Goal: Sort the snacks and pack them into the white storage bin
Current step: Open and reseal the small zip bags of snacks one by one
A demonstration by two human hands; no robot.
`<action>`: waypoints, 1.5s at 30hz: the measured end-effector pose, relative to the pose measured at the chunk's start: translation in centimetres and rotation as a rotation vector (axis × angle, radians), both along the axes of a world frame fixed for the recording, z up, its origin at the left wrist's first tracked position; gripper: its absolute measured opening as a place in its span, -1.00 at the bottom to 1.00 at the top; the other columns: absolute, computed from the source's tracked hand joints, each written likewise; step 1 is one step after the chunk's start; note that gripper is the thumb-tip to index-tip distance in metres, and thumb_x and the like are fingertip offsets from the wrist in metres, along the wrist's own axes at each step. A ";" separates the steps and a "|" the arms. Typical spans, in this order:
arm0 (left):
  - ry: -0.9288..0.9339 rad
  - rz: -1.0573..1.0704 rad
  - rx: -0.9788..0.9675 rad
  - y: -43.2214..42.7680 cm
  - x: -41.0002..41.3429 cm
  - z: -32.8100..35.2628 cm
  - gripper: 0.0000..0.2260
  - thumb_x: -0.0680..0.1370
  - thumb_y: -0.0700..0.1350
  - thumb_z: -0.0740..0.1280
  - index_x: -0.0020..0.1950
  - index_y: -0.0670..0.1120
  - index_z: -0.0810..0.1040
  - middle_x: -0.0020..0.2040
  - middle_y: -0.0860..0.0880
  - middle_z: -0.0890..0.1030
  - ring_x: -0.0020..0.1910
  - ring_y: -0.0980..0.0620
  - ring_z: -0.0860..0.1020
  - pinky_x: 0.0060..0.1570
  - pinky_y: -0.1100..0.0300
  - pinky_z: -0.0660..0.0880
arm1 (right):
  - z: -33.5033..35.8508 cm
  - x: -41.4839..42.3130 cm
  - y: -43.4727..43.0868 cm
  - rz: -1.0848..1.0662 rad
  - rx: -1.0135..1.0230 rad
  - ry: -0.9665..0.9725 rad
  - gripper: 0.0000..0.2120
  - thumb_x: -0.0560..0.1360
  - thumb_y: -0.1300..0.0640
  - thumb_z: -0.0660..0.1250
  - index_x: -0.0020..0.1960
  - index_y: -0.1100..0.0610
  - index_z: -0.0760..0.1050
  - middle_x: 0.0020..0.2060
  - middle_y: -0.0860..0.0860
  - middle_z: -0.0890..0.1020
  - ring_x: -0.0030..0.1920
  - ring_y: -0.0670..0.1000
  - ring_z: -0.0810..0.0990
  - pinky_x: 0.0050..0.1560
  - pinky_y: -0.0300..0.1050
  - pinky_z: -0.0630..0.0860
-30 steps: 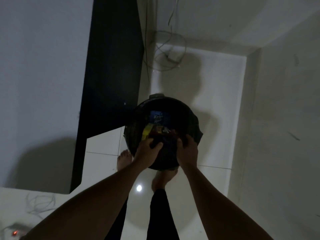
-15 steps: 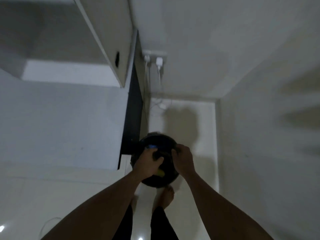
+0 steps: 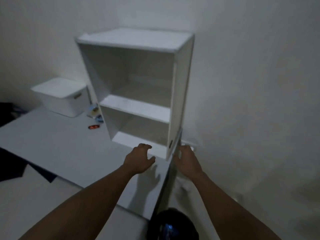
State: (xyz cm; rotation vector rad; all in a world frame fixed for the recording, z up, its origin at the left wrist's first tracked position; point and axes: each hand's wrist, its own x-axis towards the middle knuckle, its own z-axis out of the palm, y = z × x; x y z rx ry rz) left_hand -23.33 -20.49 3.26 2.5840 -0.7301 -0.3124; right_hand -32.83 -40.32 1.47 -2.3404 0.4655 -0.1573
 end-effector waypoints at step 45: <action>0.102 0.066 0.059 29.5 47.4 -4.1 -0.48 0.53 0.14 0.34 0.43 -0.03 0.39 0.42 -0.05 0.43 0.36 -0.01 0.41 0.29 0.10 0.37 | -5.4 50.0 33.1 -0.156 0.337 0.021 -0.74 0.56 0.13 0.30 0.19 0.23 0.55 0.07 0.02 0.61 0.08 -0.02 0.59 -0.03 -0.25 0.42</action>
